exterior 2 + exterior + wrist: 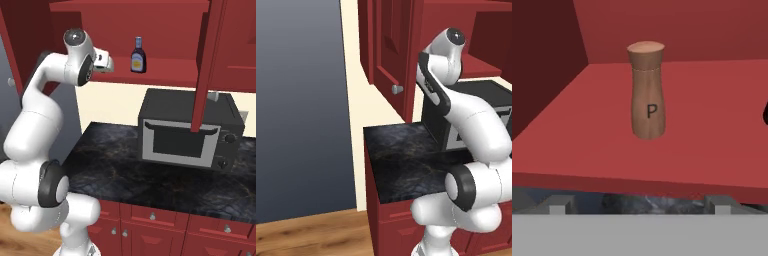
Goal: Take 2 condiments from the cabinet and move them on the counter near the stove.Make sure the condiments are lined up with each other, next to each other.
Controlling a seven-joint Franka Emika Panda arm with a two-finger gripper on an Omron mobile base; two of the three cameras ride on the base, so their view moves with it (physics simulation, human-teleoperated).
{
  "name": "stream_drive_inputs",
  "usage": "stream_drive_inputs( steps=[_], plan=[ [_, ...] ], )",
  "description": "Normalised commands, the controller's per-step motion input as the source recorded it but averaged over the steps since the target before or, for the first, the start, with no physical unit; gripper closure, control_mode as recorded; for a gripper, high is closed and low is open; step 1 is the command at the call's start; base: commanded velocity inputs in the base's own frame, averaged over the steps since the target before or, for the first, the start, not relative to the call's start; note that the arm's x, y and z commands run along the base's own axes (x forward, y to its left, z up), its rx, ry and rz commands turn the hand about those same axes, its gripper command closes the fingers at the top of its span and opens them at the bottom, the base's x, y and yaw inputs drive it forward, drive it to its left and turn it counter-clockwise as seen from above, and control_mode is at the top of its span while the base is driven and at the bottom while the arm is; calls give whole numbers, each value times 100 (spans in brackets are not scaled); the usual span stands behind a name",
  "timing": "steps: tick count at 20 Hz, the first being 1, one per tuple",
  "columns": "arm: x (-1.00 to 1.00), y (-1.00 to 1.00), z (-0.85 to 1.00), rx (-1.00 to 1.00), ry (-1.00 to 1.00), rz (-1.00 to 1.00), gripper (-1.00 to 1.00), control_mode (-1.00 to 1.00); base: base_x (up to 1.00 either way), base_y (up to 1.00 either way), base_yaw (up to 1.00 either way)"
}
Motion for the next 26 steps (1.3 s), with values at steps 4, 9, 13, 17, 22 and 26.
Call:
stream_drive_inputs(
  steps=[4,9,13,17,22,26],
  plan=[
    [49,0,0,0,-8,0,-100,-100,0,0,0],
    [35,0,0,0,-9,0,-100,-100,0,0,0],
    [32,0,1,0,0,0,-100,-100,0,0,0],
    [37,0,0,0,1,0,-100,-100,0,0,0],
    [40,0,0,0,0,0,-100,-100,0,0,0],
    [25,0,0,0,0,0,-100,-100,0,0,0]
  ],
)
